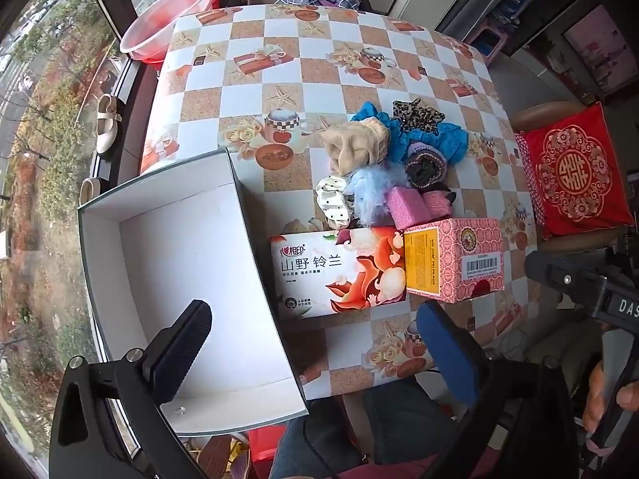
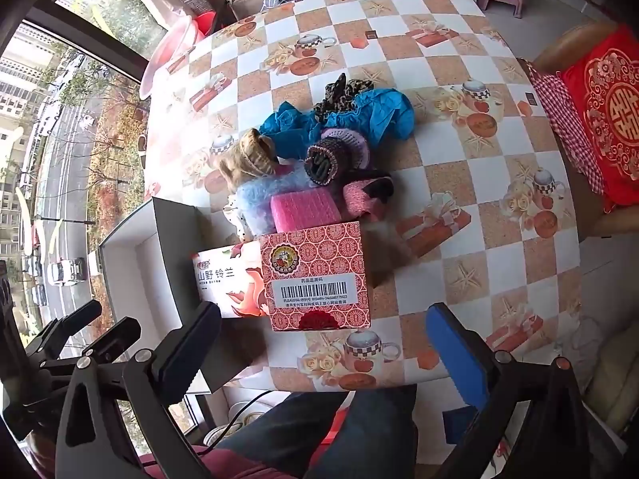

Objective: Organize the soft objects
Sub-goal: 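Reach the left tool to the beige glove while the right tool reaches the pink sock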

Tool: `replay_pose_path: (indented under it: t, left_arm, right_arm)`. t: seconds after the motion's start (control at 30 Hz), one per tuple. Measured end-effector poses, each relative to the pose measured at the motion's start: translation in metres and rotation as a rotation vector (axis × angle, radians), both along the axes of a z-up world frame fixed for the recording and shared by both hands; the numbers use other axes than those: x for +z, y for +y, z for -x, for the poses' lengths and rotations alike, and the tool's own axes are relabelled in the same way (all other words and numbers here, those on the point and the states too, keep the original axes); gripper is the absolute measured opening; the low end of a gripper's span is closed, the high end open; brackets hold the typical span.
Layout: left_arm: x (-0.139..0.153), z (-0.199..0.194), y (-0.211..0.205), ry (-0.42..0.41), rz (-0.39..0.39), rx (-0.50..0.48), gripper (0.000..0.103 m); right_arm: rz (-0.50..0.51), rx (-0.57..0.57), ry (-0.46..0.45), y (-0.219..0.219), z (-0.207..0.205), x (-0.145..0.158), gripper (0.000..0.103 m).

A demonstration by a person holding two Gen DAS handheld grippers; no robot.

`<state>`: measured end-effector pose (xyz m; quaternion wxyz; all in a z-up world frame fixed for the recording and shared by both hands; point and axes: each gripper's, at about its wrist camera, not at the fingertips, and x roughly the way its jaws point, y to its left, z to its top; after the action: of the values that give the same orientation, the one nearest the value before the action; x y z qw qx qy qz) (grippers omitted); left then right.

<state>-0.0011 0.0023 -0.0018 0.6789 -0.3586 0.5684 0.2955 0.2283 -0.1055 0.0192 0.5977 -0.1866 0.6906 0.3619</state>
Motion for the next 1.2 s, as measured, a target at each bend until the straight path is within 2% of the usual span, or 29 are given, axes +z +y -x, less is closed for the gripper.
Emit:
replay_pose_path:
  t: [0.23, 0.4, 0.6, 0.67, 0.97, 1.2]
  left_arm:
    - [-0.003, 0.003, 0.023, 0.02, -0.02, 0.006, 0.103]
    - [-0.006, -0.019, 0.04, 0.043, -0.039, -0.002, 0.103]
    - [-0.021, -0.046, 0.049, 0.088, -0.018, 0.026, 0.103]
    - [-0.027, -0.055, 0.05, 0.144, -0.025, 0.03, 0.103]
    - [-0.061, -0.09, 0.063, 0.184, 0.024, 0.068, 0.103]
    - [-0.083, -0.104, 0.07, 0.21, 0.077, 0.087, 0.103]
  right_arm:
    - [0.021, -0.019, -0.051, 0.006, -0.006, -0.004, 0.103]
    - [0.031, 0.005, -0.067, 0.015, -0.02, -0.012, 0.103]
    - [0.061, 0.051, -0.046, 0.027, -0.042, -0.037, 0.103]
    - [0.073, 0.06, -0.028, 0.032, -0.052, -0.048, 0.103]
    - [0.137, 0.049, 0.029, 0.036, -0.1, -0.094, 0.103]
    - [0.181, 0.038, 0.078, 0.034, -0.117, -0.126, 0.103]
